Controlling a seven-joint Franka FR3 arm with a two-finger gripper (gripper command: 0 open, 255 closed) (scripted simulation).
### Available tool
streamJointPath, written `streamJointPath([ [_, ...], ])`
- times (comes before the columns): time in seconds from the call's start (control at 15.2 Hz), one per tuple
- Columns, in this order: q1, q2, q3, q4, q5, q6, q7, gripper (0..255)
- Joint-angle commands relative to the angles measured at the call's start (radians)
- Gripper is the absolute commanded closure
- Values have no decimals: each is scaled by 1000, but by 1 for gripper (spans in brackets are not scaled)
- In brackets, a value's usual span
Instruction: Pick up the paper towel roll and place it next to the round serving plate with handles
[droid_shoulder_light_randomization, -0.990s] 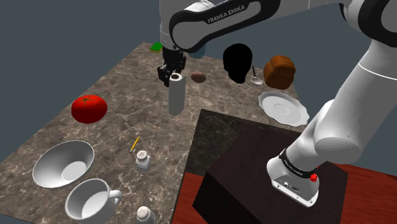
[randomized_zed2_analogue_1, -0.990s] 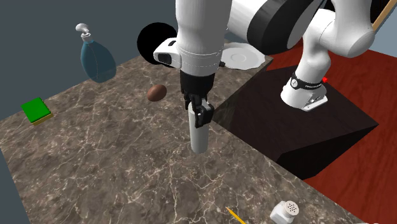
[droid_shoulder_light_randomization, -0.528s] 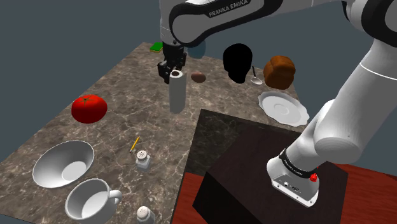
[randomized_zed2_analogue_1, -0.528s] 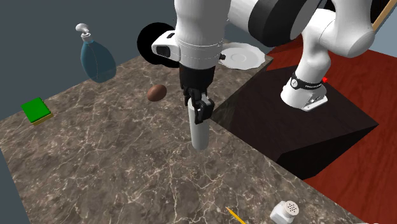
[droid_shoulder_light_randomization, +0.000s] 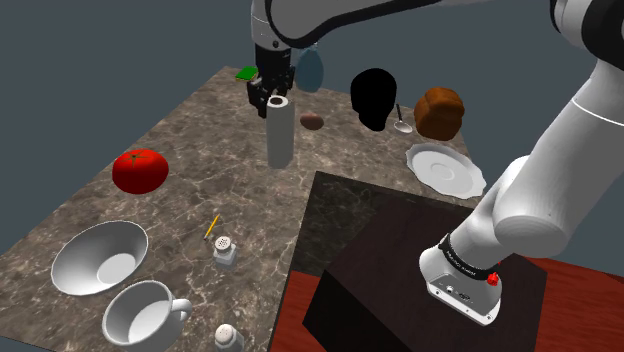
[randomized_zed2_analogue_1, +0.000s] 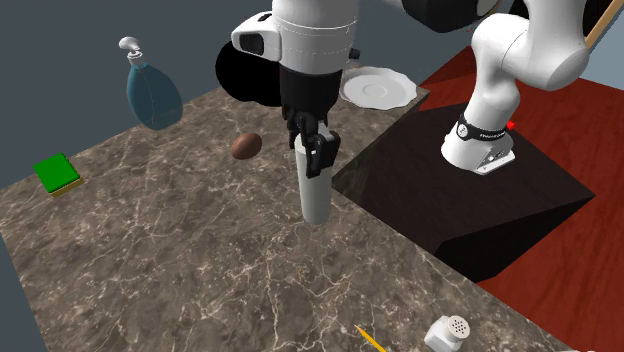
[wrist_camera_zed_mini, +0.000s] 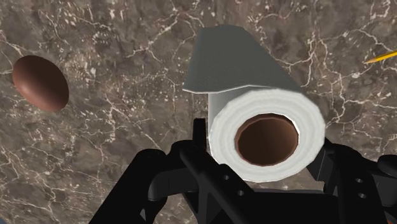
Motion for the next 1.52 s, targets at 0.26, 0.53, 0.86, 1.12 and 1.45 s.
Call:
streamJointPath([
  [0.26, 0, -12, 1, 65, 6, -77, -7, 255],
  [0.53, 0, -18, 1, 112, 9, -129, -12, 255],
  [0.86, 1, -20, 2, 176, 11, -195, -16, 255],
  [1.12, 2, -17, 3, 233, 11, -249, -19, 255],
  [1.45, 4, -9, 4, 311, 10, -319, -22, 255],
])
